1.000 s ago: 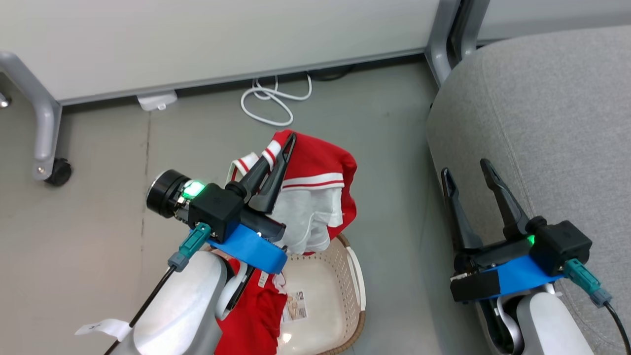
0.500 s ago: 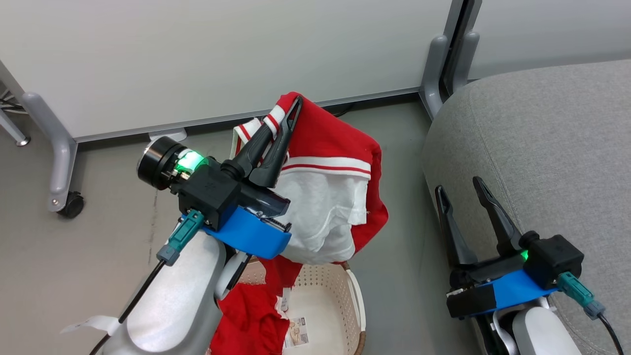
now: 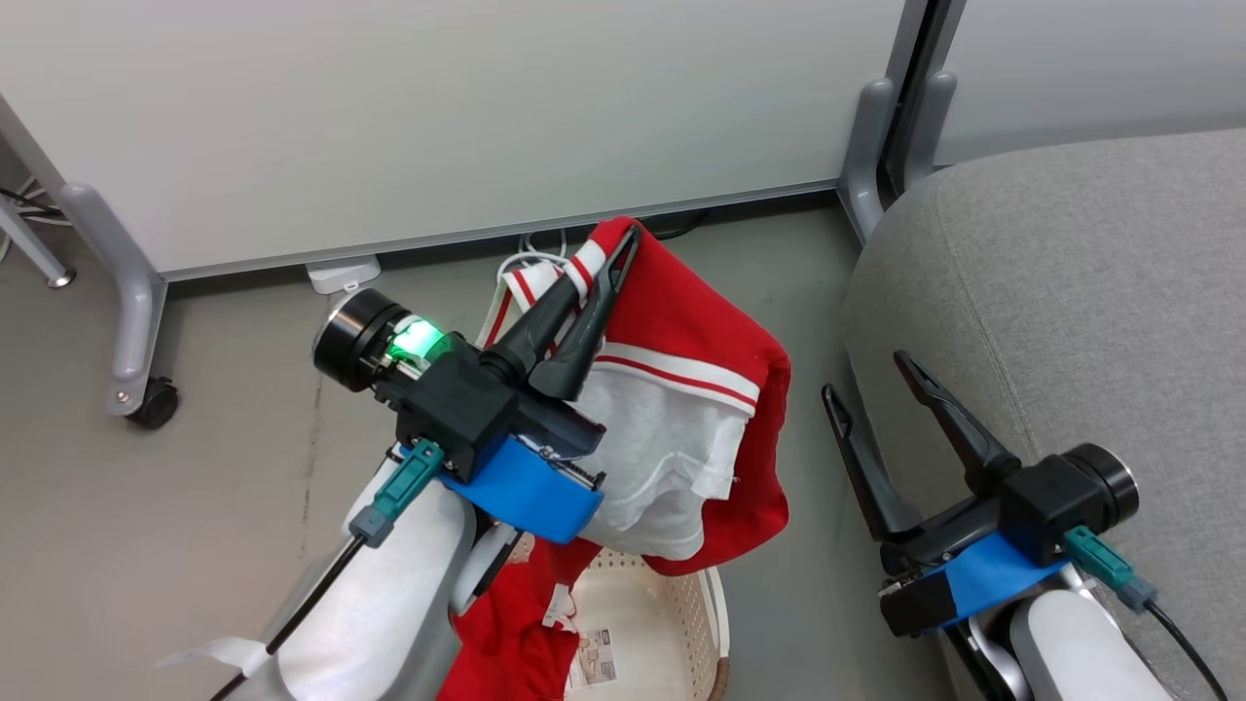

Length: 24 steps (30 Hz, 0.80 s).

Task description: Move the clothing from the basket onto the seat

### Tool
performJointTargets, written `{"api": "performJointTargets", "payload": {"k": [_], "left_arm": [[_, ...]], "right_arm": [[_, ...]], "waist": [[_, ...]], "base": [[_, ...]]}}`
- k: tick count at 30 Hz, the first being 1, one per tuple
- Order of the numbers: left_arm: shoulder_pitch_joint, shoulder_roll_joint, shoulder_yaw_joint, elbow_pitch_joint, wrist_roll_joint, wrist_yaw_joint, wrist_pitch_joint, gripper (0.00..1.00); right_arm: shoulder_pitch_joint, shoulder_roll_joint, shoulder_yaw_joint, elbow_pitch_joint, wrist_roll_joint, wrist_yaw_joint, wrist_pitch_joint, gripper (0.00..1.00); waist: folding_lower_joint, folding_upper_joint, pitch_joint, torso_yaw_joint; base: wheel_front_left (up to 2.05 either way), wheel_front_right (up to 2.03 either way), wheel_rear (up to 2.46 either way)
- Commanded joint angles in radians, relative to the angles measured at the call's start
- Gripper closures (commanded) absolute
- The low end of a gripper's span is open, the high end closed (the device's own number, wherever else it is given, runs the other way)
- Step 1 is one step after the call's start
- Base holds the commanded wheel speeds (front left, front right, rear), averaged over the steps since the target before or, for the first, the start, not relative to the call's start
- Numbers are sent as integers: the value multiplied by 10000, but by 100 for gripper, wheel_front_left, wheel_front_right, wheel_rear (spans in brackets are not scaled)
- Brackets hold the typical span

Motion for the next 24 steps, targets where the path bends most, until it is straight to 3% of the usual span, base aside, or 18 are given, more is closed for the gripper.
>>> {"api": "performJointTargets", "payload": {"k": [1, 8, 24], "left_arm": [[-30, -6, -56, -60, -21, -68, -49, 100], [-198, -90, -352, -216, -6, -74, -48, 100], [-540, -158, -1013, -494, -45, -45, -49, 100]], "right_arm": [[-250, -283, 255, 127, 53, 5, -35, 0], [-1207, -1412, 1812, 852, 296, 5, -35, 0], [-3215, -2538, 4502, 2303, 890, 3, -35, 0]], "waist": [[1, -1, 6, 49], [1, -1, 34, 205], [1, -1, 254, 655]], "base": [[0, 0, 0], [0, 0, 0], [0, 0, 0]]}}
